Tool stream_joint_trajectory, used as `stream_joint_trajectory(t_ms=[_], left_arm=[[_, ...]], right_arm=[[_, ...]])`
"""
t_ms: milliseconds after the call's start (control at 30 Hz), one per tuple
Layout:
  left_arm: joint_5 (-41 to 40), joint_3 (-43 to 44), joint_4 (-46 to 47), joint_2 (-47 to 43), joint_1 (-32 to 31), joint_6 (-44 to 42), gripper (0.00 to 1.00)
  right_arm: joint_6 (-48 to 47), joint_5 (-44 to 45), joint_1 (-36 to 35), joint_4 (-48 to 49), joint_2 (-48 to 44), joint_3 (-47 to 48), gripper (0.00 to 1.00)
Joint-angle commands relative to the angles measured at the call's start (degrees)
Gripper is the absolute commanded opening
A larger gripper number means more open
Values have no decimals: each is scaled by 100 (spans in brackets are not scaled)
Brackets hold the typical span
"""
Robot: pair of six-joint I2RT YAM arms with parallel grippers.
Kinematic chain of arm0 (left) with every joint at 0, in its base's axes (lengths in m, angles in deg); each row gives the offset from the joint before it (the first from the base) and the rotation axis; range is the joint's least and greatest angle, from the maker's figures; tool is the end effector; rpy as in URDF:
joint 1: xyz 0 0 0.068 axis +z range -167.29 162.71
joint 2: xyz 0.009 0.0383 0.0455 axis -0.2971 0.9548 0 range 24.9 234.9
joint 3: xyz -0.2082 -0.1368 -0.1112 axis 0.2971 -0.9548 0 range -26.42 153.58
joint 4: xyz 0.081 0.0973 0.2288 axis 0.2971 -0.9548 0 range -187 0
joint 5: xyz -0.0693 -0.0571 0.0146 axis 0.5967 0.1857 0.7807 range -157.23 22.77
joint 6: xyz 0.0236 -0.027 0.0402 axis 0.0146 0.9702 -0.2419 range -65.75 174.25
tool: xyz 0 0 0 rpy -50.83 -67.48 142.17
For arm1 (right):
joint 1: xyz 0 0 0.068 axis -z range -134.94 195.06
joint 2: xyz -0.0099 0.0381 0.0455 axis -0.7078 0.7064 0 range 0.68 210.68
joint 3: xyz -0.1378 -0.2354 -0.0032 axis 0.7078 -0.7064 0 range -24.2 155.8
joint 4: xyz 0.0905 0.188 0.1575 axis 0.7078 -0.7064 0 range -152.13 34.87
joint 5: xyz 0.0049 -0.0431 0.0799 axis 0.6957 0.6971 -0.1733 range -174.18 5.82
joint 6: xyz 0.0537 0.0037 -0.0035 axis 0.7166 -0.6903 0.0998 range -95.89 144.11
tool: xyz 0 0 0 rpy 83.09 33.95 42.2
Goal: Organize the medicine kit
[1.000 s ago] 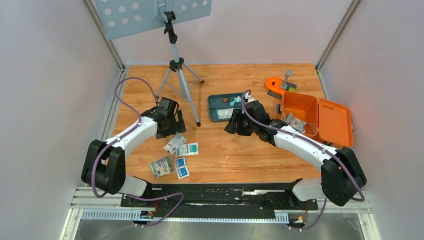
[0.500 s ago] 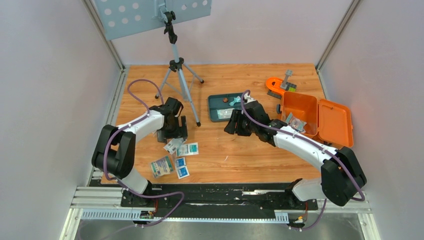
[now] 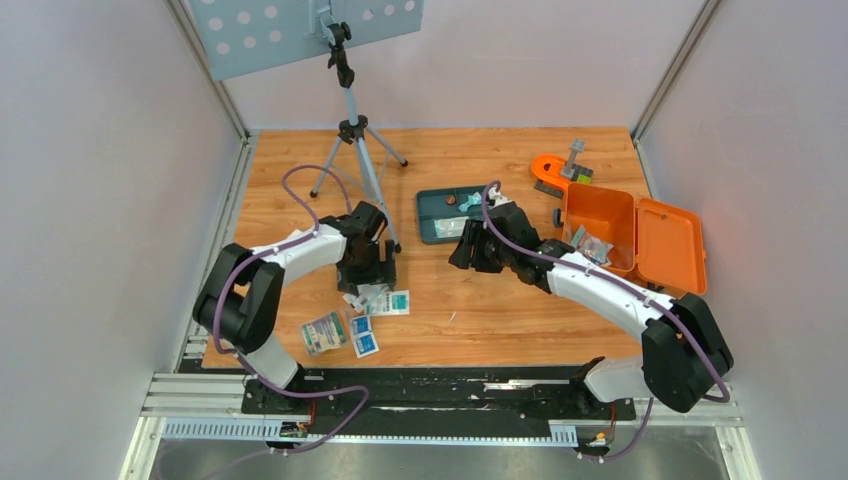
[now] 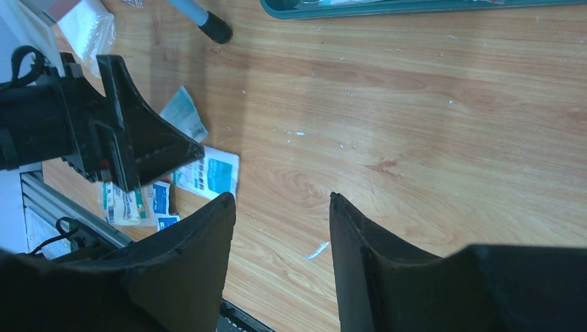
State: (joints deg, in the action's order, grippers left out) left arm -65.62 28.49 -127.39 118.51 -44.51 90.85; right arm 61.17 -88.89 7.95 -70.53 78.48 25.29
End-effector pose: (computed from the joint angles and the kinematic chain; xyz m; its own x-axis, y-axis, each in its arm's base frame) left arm 0.2590 -0.1343 0.1643 -0.9692 -0.1716 -0.1768 -0.1427 0.9759 -0.1652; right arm 0.2274 0.1757 0.2325 -0.8306 0.1248 -0.5428 -0.1855 0.8569 0.4809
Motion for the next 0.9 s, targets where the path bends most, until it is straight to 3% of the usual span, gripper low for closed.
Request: stream_joint_trajectory(t_ms=[0, 300, 567, 733, 867], left_arm=[[791, 149, 471, 303, -451, 304, 94], [2186, 438, 1397, 98, -923, 251, 93], [1926, 638, 630, -932, -757, -221, 93], [1735, 219, 84, -1458, -36, -137, 92], [1574, -203, -44, -1793, 324, 97, 90]], right_arm=[[115, 108, -36, 186, -159, -76, 51], [130, 451, -17, 45, -478, -247, 52], [-188, 211, -64, -36, -609, -482, 52], [-1553, 430, -778, -288, 138, 198, 60], [-1832, 736, -1209, -451, 902, 790, 63]])
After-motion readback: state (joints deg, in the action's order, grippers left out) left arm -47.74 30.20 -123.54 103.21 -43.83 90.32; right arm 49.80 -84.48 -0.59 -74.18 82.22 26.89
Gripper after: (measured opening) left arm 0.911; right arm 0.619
